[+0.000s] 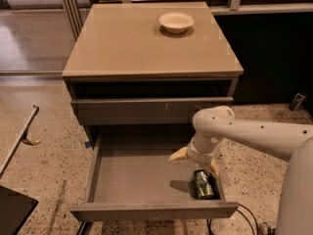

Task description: Pick green can from middle drawer and place on counter

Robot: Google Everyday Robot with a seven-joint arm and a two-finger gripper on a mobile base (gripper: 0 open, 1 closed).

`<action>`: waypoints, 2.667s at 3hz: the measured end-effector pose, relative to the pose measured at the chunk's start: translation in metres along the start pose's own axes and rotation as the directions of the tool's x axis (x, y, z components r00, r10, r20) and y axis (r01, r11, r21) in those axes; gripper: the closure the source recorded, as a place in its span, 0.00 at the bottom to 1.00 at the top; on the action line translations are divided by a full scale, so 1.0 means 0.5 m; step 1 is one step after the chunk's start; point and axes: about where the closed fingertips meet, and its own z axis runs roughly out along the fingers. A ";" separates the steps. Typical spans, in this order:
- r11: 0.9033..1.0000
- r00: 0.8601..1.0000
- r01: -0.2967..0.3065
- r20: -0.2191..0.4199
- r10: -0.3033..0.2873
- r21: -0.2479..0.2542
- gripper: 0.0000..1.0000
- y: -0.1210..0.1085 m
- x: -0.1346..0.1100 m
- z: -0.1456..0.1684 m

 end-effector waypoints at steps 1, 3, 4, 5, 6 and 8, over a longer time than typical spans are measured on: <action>0.999 0.999 0.041 0.018 -0.041 -0.013 0.19 -0.011 0.002 0.037; 0.996 0.997 0.075 0.024 -0.074 -0.055 0.26 -0.003 0.031 0.075; 0.995 0.997 0.077 0.023 -0.075 -0.070 0.17 0.007 0.050 0.084; 0.994 0.997 0.073 0.027 -0.071 -0.076 0.18 0.017 0.066 0.096; 0.995 0.997 0.067 0.046 -0.063 -0.076 0.19 0.028 0.079 0.116; 0.996 0.995 0.048 0.088 -0.041 -0.075 0.18 0.055 0.094 0.161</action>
Offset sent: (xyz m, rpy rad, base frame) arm 0.0132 0.0079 -0.0402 -0.0396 0.0205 0.1025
